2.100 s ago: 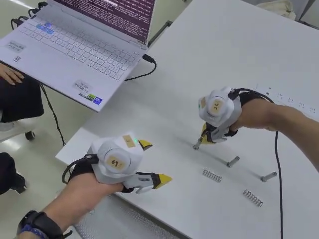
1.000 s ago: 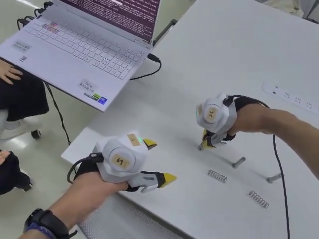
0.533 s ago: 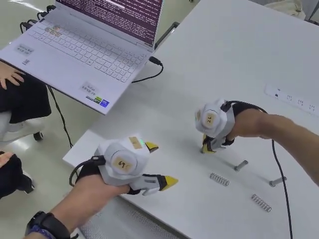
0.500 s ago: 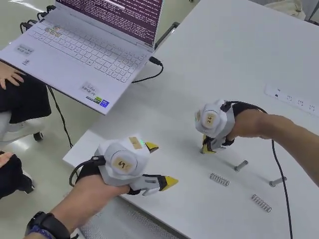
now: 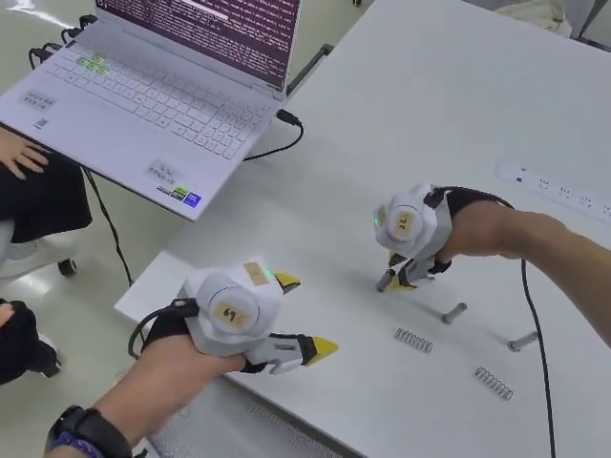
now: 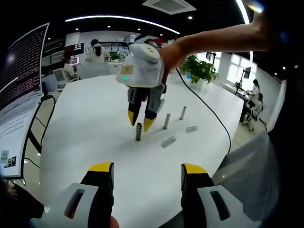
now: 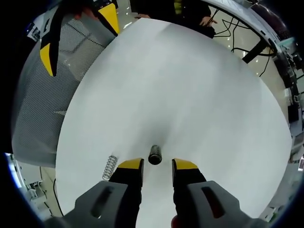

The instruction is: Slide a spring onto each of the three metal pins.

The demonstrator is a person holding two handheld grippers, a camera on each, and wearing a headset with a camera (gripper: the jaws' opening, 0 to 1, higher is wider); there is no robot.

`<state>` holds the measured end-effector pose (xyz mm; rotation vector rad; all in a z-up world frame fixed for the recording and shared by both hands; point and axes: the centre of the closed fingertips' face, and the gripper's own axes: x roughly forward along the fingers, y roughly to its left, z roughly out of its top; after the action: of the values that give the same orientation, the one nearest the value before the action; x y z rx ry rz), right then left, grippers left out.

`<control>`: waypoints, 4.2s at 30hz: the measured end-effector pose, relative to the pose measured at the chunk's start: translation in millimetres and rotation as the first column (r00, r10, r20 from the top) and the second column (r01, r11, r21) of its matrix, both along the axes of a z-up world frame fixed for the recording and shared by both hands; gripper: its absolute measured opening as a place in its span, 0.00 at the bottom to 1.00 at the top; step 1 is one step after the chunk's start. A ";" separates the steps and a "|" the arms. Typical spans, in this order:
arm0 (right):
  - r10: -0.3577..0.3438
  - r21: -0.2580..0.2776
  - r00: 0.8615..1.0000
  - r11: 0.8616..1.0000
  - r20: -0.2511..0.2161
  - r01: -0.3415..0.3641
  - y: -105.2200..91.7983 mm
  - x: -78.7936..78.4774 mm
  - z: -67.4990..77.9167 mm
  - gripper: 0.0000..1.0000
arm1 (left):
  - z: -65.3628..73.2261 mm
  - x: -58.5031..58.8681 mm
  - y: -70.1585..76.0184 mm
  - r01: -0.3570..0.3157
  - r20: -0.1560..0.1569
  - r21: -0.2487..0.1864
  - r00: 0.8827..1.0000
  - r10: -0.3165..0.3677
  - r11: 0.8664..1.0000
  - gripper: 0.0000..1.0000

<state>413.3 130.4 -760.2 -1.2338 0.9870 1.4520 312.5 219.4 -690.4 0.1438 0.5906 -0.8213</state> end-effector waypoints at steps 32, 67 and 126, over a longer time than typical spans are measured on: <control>-0.206 0.155 0.978 0.968 0.047 0.196 -24.4 -6.9 24.4 0.37 | 16.2 -6.2 -9.3 0.009 0.028 0.011 1.000 -0.010 1.000 0.55; -0.699 0.545 0.702 0.537 -0.140 0.644 -47.1 -51.5 42.1 0.50 | 20.2 -3.2 -6.9 0.001 0.033 0.014 0.999 -0.002 1.000 0.56; -0.904 0.626 0.348 0.125 -0.247 0.770 -183.1 -144.9 68.2 0.70 | 22.5 13.3 -22.9 0.065 0.024 0.052 0.997 -0.067 0.997 0.62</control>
<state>268.4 -52.7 -692.0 -0.0828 0.6857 0.5477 325.8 196.5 -667.9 0.2215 0.5849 -0.8674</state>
